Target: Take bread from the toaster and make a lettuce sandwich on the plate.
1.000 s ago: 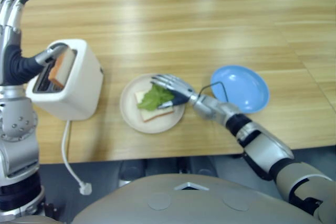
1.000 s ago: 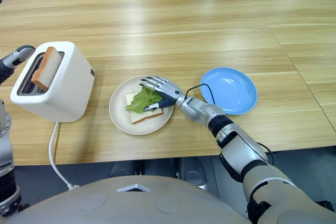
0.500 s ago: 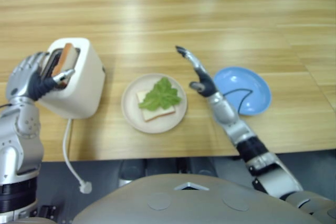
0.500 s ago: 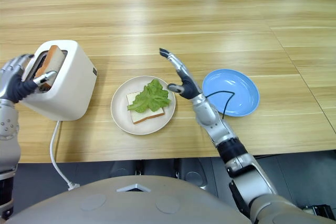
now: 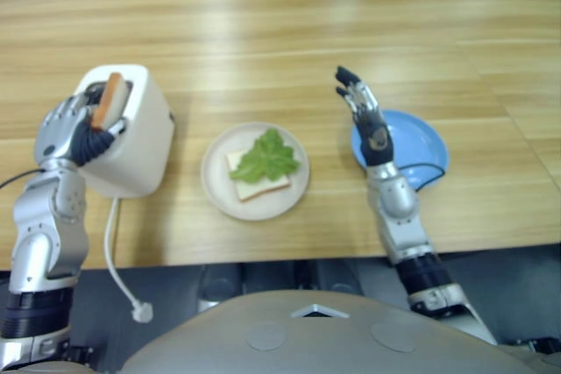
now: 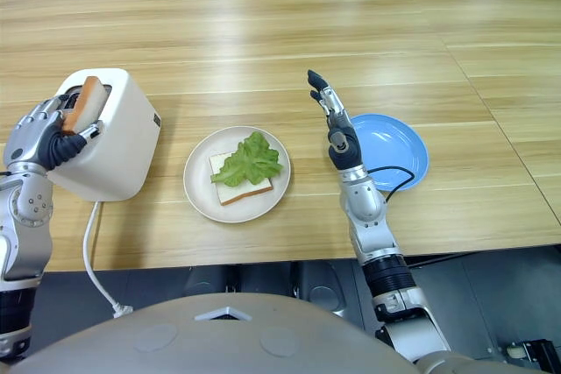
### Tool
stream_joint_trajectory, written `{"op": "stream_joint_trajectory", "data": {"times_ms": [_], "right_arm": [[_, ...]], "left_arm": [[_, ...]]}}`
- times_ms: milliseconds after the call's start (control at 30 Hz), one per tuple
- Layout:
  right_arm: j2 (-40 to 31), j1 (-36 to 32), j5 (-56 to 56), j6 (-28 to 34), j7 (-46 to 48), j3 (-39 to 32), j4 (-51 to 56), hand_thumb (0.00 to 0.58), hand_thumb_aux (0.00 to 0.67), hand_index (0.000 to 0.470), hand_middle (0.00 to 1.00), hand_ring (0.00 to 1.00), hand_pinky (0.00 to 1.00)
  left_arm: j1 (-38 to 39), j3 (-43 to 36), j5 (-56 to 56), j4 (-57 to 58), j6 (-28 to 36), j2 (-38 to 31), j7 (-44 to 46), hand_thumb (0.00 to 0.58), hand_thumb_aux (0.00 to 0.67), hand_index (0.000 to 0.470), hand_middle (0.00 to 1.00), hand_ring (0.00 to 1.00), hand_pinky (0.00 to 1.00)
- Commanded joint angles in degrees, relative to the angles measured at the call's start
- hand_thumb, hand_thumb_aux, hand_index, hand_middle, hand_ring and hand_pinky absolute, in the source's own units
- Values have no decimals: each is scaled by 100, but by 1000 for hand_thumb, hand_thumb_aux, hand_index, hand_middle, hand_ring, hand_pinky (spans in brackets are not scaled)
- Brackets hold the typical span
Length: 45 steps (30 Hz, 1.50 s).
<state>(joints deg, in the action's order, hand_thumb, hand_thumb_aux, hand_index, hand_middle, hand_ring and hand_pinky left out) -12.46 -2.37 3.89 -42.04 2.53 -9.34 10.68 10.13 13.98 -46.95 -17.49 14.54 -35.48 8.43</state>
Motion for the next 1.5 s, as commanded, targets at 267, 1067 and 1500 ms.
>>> {"op": "stream_joint_trajectory", "data": {"times_ms": [267,1067,1500], "right_arm": [[223,-51,-262,-7,235,257,177,0,0,0,0,0,0],[-441,-393,-1326,-1630,971,239,-21,0,0,0,0,0,0],[-579,-576,-3230,-2293,383,761,-786,0,0,0,0,0,0]], "left_arm": [[-159,501,466,-162,-73,86,-546,580,670,460,0,0,0],[-2152,238,2988,-1017,-1641,415,-668,580,670,460,1000,1000,1000],[-2077,-2052,4076,15,-864,1032,1313,580,670,460,1000,1000,1000]]}}
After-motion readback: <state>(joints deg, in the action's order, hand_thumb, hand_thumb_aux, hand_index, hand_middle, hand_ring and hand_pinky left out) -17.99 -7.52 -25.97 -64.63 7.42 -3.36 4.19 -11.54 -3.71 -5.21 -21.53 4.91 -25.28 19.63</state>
